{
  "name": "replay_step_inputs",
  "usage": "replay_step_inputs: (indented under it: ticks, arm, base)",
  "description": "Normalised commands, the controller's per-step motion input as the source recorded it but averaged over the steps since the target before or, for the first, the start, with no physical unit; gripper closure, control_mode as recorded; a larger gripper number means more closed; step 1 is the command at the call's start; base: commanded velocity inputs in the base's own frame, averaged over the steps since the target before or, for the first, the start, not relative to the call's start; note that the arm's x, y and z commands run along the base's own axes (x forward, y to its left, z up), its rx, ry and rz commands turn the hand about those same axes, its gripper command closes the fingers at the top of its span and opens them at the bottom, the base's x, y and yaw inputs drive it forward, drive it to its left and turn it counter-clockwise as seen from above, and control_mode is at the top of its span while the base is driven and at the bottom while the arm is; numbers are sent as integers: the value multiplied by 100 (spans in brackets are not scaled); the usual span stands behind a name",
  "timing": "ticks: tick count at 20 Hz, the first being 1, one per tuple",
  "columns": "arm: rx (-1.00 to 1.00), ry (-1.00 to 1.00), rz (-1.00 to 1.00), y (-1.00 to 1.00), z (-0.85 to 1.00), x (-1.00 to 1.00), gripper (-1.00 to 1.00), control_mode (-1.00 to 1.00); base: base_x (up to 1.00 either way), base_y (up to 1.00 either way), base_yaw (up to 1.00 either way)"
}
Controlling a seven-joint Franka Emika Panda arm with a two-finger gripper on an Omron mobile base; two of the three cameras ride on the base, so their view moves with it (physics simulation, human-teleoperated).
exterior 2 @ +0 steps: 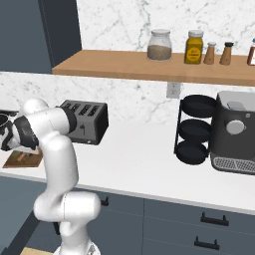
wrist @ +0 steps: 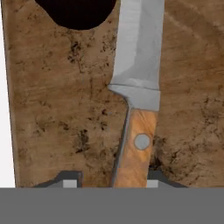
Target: Place the appropriate cutting tool for cutting the avocado skin on the cutting board.
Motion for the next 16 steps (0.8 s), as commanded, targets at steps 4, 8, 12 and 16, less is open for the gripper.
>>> replay_step_inputs:
  ticks: [4, 8, 12, 16]
  arm:
    - [0, 0, -6, 0, 1, -10, -100, -100]
    - [0, 0, -7, -3, 43, -50, -100, -100]
    - [1, 0, -8, -9, 56, -69, -100, -100]
    - [1, 0, -9, -12, 54, -70, -100, -100]
  base:
    - [0, 0, 0]
    - [0, 0, 0]
    - [0, 0, 0]
    - [0, 0, 0]
